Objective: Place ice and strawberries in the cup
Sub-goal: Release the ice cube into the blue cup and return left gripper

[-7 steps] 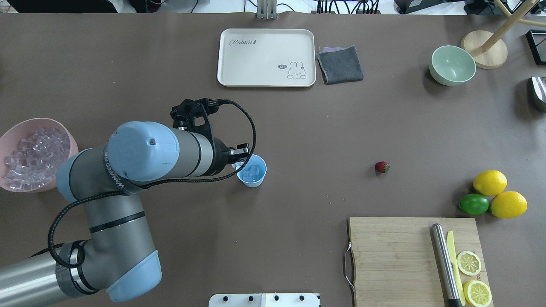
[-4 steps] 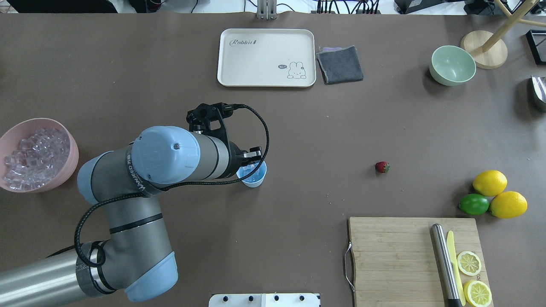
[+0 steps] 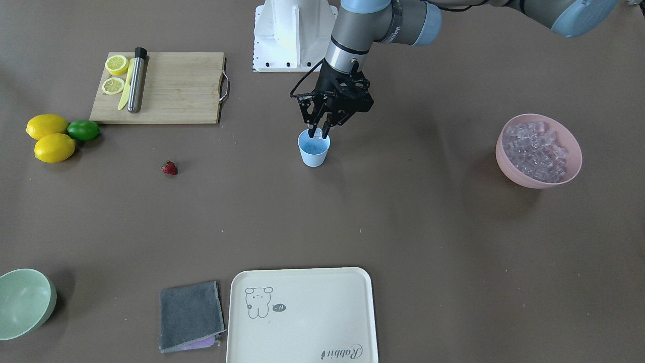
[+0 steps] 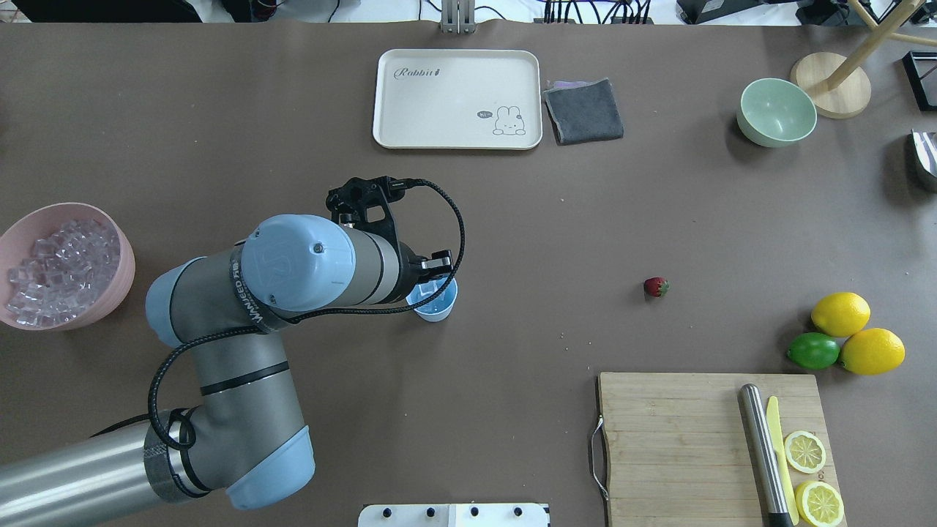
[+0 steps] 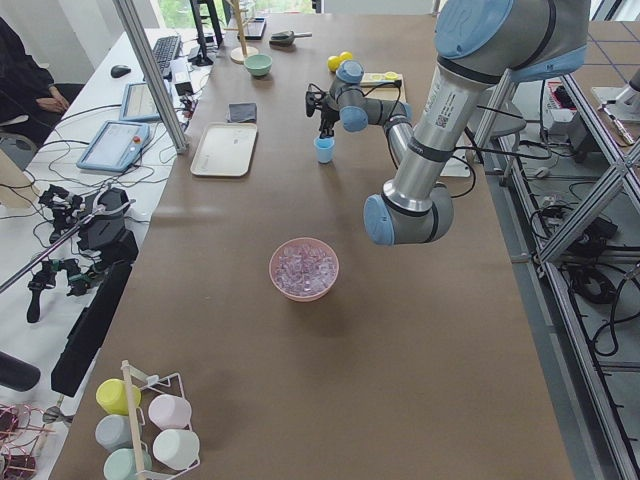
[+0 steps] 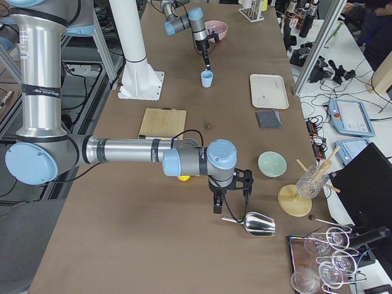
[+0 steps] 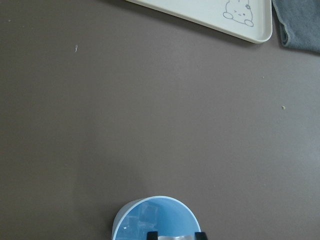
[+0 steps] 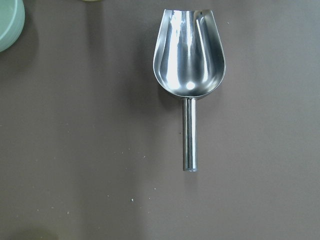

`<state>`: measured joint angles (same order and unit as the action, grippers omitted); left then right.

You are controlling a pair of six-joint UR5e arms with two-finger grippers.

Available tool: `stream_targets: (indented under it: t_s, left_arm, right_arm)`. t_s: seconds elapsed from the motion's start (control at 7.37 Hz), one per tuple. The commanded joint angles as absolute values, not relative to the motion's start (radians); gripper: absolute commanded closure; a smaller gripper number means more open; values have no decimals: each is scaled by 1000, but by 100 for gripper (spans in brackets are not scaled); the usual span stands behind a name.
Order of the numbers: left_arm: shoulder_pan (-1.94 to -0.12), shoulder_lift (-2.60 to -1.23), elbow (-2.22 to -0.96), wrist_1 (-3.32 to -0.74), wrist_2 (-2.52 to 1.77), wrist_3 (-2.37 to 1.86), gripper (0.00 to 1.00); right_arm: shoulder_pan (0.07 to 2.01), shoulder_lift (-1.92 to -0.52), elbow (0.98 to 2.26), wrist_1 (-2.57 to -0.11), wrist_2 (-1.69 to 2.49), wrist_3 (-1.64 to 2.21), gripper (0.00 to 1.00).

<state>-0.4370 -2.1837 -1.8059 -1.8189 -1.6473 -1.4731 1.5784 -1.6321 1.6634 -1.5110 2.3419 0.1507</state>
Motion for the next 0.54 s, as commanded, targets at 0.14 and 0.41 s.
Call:
stream_targets:
  t_s: [0.14, 0.41]
  left_arm:
    - [-439, -2184, -1825, -1813, -1652, -1465, 2]
    - [-489, -2181, -1893, -1673, -1657, -1334, 2]
  right_arm:
    - [1578, -1632, 1667, -1509, 2342, 153, 0]
    - [1580, -1629, 1686, -1509, 2338, 160, 0]
